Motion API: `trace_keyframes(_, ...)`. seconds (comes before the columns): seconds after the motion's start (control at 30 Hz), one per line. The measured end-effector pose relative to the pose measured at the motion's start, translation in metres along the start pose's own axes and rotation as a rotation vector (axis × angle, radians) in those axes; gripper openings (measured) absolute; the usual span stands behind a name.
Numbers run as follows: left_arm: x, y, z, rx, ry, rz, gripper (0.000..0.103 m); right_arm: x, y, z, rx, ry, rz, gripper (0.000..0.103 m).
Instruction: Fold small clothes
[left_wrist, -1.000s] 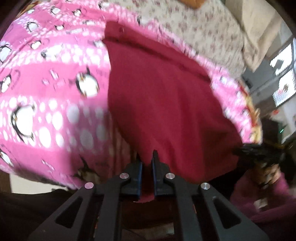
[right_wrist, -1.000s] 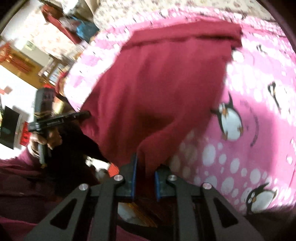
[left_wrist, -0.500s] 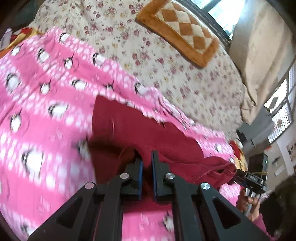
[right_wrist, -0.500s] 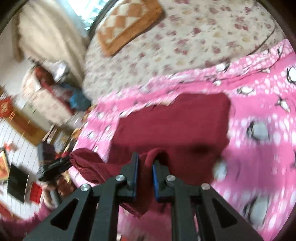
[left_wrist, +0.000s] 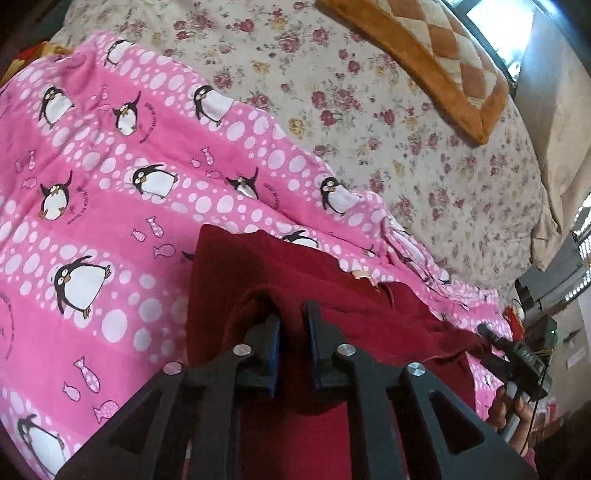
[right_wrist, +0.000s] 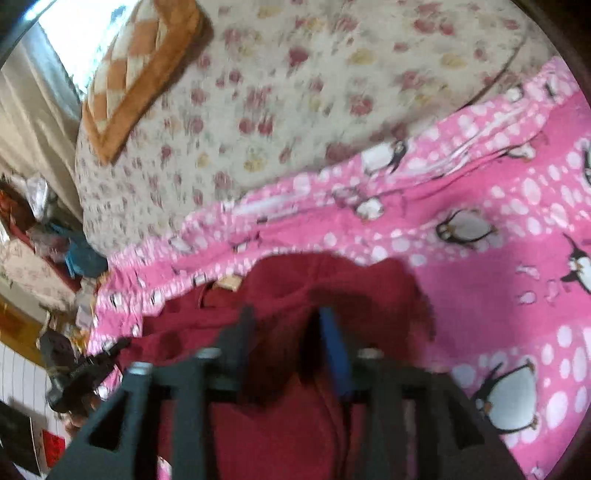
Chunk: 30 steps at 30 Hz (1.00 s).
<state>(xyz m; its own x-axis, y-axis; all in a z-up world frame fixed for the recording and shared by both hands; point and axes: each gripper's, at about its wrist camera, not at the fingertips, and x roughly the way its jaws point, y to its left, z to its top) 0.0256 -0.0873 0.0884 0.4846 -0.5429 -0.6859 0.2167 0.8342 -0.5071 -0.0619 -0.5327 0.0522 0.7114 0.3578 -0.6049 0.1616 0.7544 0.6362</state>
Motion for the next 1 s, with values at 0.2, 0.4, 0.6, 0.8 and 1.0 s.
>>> trace_keyframes(0.2,-0.034,0.005,0.003,0.006,-0.106,0.06,0.033,-0.044,0.005,-0.002,-0.135,-0.075,-0.032,0.067)
trace_keyframes(0.4,-0.026,0.006,-0.007,0.046,-0.057,0.117,0.033,-0.001,0.053,-0.024,-0.451,0.071,-0.135,0.066)
trace_keyframes(0.6,0.027,0.01,-0.016,0.097,0.076,0.247,0.033,0.071,0.037,0.001,-0.369,0.115,-0.434,0.064)
trace_keyframes(0.8,0.017,0.014,-0.011,0.056,0.028,0.262,0.033,0.051,0.029,0.003,-0.271,0.08,-0.439,0.062)
trace_keyframes(1.0,0.014,0.014,-0.009,0.06,0.003,0.293,0.033,0.04,0.077,0.006,-0.37,0.047,-0.325,0.062)
